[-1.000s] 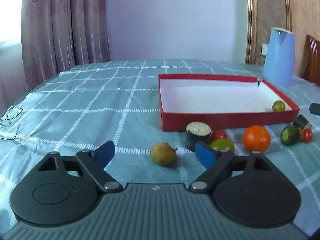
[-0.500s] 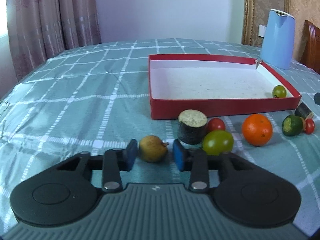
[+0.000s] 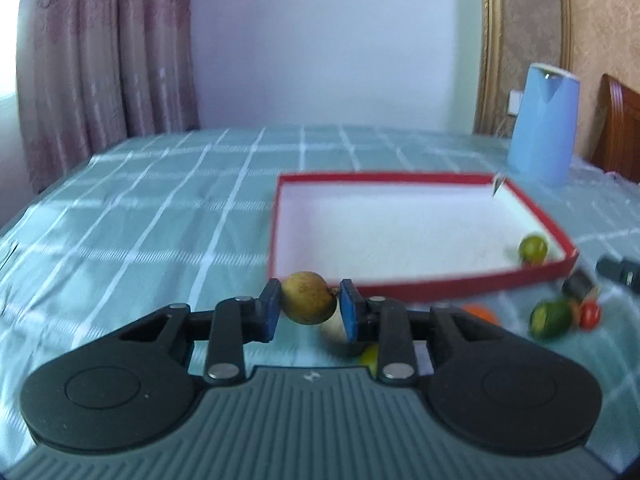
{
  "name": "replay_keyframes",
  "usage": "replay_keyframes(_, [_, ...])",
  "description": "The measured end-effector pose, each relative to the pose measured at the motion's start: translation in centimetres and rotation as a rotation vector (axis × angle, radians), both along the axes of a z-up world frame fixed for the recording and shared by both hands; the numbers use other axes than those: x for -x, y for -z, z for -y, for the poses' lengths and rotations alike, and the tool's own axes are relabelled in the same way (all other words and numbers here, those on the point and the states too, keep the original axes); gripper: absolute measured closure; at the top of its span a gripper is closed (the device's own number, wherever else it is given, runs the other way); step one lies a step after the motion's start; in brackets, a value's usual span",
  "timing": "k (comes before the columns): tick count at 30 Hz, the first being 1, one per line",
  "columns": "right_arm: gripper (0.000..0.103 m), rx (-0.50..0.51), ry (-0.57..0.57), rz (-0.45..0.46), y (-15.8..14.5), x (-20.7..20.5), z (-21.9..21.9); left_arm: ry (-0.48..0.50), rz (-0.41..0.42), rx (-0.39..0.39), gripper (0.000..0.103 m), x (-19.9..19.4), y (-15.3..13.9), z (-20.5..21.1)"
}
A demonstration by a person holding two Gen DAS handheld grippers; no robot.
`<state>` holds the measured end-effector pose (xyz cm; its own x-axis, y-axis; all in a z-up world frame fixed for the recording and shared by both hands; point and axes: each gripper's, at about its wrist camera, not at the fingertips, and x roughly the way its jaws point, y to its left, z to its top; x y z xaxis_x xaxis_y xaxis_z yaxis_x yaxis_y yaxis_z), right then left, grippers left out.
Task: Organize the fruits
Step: 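Grasp the brown pear with the left gripper, then lower the pear into the red tray and open the left gripper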
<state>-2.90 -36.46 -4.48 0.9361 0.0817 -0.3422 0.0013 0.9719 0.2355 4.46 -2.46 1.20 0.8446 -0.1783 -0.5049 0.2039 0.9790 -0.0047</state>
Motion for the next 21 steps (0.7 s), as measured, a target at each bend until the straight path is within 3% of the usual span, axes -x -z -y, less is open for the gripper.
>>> replay_keyframes(3, [0.032, -0.002, 0.003, -0.004, 0.0, 0.0, 0.0, 0.008, 0.011, 0.022, 0.075, -2.3, -0.4, 1.2])
replay_keyframes(8, [0.032, -0.004, 0.010, -0.002, -0.1, 0.0, 0.0, 0.000, -0.013, -0.005, 0.075, -5.9, 0.5, 2.5])
replay_keyframes(14, [0.032, 0.000, 0.009, -0.023, 0.0, -0.3, -0.1, 0.020, -0.052, -0.016, 0.074, -7.1, 1.7, 3.1])
replay_keyframes(15, [0.032, 0.000, 0.012, -0.023, 0.0, -0.3, -0.1, 0.018, -0.052, -0.022, 0.070, -7.1, 1.9, 3.1])
replay_keyframes(19, [0.032, 0.005, 0.022, -0.022, 0.0, -0.2, -0.2, -0.003, -0.005, -0.043, 0.023, -6.3, 1.5, 3.2])
replay_keyframes(21, [0.032, 0.006, 0.026, -0.020, 0.0, -0.1, -0.2, -0.004, 0.028, -0.049, 0.017, -5.5, 1.1, 3.1])
